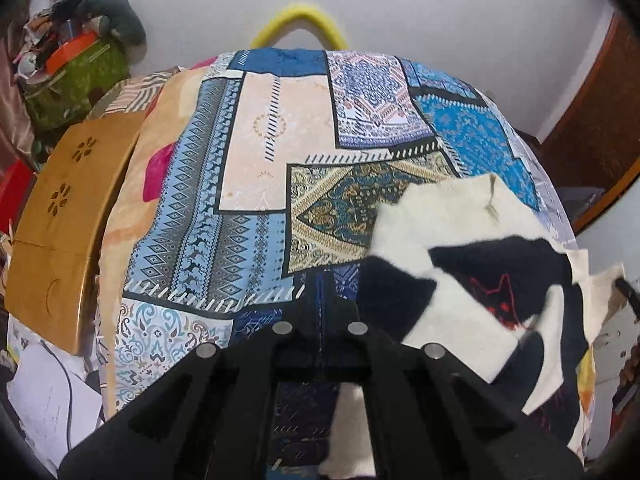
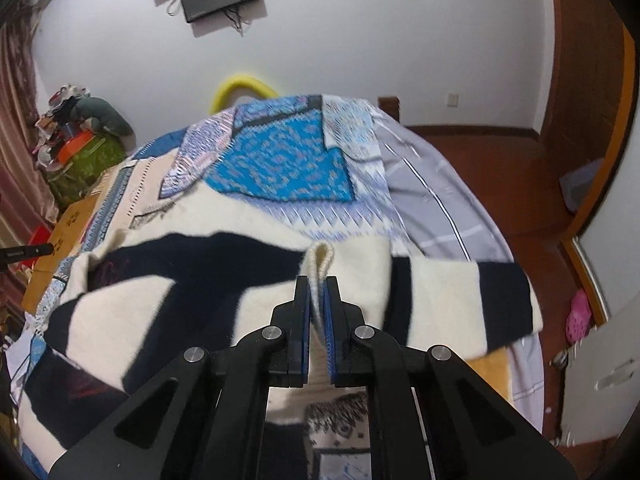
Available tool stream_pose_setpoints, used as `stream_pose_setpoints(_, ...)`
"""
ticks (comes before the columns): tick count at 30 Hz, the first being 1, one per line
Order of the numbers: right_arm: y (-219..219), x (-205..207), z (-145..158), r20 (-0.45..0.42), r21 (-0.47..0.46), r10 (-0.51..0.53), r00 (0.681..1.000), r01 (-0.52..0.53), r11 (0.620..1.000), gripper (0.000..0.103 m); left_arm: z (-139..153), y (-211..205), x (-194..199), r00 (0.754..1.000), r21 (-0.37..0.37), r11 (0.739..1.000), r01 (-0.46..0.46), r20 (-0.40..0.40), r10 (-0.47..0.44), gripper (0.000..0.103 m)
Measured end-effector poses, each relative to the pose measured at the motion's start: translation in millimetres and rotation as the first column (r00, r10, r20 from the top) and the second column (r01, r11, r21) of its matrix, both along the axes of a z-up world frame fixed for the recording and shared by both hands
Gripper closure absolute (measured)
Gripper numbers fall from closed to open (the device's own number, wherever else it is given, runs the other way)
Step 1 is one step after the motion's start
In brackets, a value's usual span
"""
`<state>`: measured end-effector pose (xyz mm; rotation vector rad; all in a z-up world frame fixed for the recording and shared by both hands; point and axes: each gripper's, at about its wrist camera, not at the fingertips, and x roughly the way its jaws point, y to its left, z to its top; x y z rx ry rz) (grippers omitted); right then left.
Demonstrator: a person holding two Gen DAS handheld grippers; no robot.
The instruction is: Fold small clothes
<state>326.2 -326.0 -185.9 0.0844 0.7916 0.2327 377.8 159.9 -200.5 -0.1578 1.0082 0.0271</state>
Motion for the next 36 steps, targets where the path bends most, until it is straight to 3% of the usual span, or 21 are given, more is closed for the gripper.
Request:
stream_pose_setpoints(4, 15, 5, 10, 0.029, -0.025, 0.030, 0.999, -0.030, 0.999, 0.097, -4, -5, -9, 0.999, 0.000, 0.999, 0.050, -0.018, -0.050, 0.100)
stream_pose_setpoints(7, 23, 6, 12, 0.034, -0.037, 0.049, 0.998, -0.048, 0.998, 0.097, -12, -15, -23, 0.993, 0.017, 0.994, 0.106, -0.053, -0.104, 0.086)
stream_pose_setpoints(9, 26, 7, 10, 0.030, -0.039, 0.055, 0.998, -0.053, 0.998, 0.097, -18, -21, -36, 0.989, 0.034, 0.990, 0.134, -0.069, -0.131, 0.069)
stream_pose_setpoints(12, 26, 6, 5, 0.016, -0.036, 0.052, 0.999, -0.051, 0.998, 0.097, -27, -28, -58, 0.983, 0.068, 0.984, 0.166, -0.087, -0.160, 0.059)
stream_pose_setpoints(17, 20, 5, 0, -0.010, -0.025, 0.037, 0.999, -0.037, 0.999, 0.097, -39, -28, -84, 0.978, 0.056, 0.984, 0.172, -0.127, -0.164, 0.058)
stream_pose_setpoints(20, 17, 3, -2, -0.018, -0.018, 0.029, 0.999, -0.029, 0.999, 0.097, -39, -26, -97, 0.983, 0.071, 0.985, 0.160, -0.107, -0.152, 0.049)
stream_pose_setpoints(28, 13, 0, -1, -0.029, -0.021, 0.017, 0.999, -0.017, 1.000, 0.097, -43, -26, -120, 0.977, 0.061, 0.982, 0.181, -0.125, -0.172, 0.048)
stream_pose_setpoints(36, 15, -1, 0, -0.030, -0.021, 0.022, 0.999, -0.023, 1.000, 0.097, -63, -62, -117, 0.960, 0.132, 0.960, 0.247, -0.166, -0.225, 0.048)
